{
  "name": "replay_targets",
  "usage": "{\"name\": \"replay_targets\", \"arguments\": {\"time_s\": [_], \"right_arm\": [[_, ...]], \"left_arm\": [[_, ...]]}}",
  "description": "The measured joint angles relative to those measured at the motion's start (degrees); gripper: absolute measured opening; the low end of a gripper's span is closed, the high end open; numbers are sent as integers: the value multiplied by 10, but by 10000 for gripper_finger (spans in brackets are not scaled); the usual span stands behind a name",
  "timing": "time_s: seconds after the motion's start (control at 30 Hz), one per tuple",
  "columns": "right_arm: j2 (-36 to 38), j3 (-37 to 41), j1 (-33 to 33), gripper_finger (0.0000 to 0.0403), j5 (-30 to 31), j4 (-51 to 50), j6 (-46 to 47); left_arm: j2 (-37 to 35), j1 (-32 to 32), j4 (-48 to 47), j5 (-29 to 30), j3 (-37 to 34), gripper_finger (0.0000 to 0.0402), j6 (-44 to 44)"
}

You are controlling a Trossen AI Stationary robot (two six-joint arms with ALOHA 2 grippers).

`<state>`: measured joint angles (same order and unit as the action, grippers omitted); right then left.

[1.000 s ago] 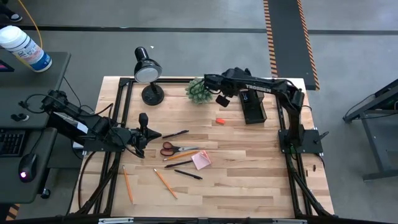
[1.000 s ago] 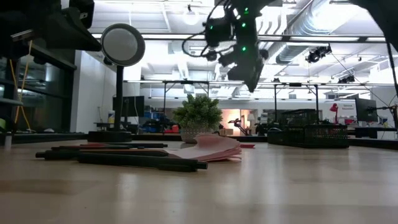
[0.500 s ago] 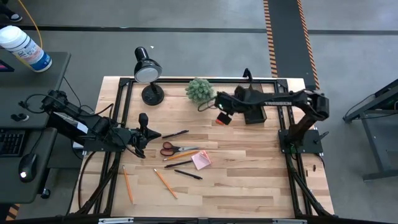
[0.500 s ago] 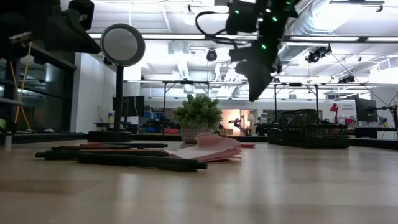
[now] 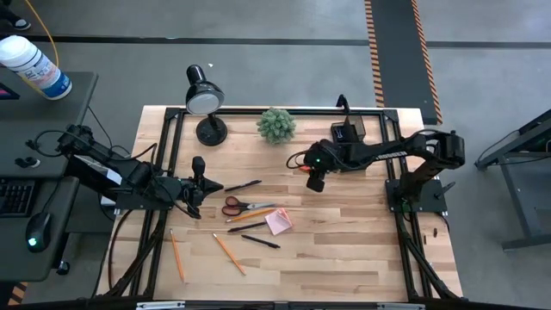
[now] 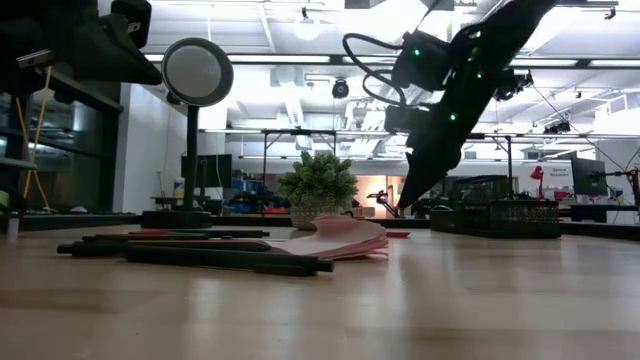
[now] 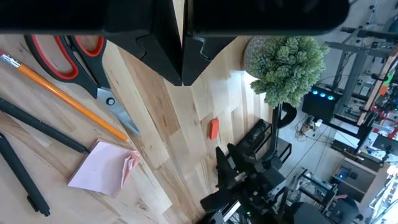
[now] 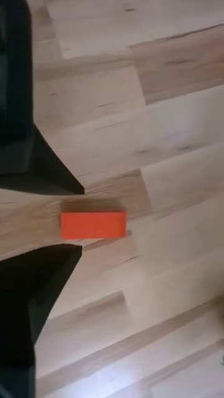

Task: Pick and place office supplies into organizer
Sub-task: Put the eraser into the desk organizer

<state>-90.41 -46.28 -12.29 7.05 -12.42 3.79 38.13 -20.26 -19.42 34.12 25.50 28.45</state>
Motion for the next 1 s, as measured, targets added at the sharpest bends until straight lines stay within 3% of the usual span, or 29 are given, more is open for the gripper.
{"name": "replay_targets", "arguments": {"time_s": [0.37,1.0], "right_arm": [[-3,5,-76,200,-105,10,-3],[-72,4,-83,201,-101,43,-28]], "left_arm": [[0,0,0,0,0,1,0],[0,0,0,0,0,1,1]]}}
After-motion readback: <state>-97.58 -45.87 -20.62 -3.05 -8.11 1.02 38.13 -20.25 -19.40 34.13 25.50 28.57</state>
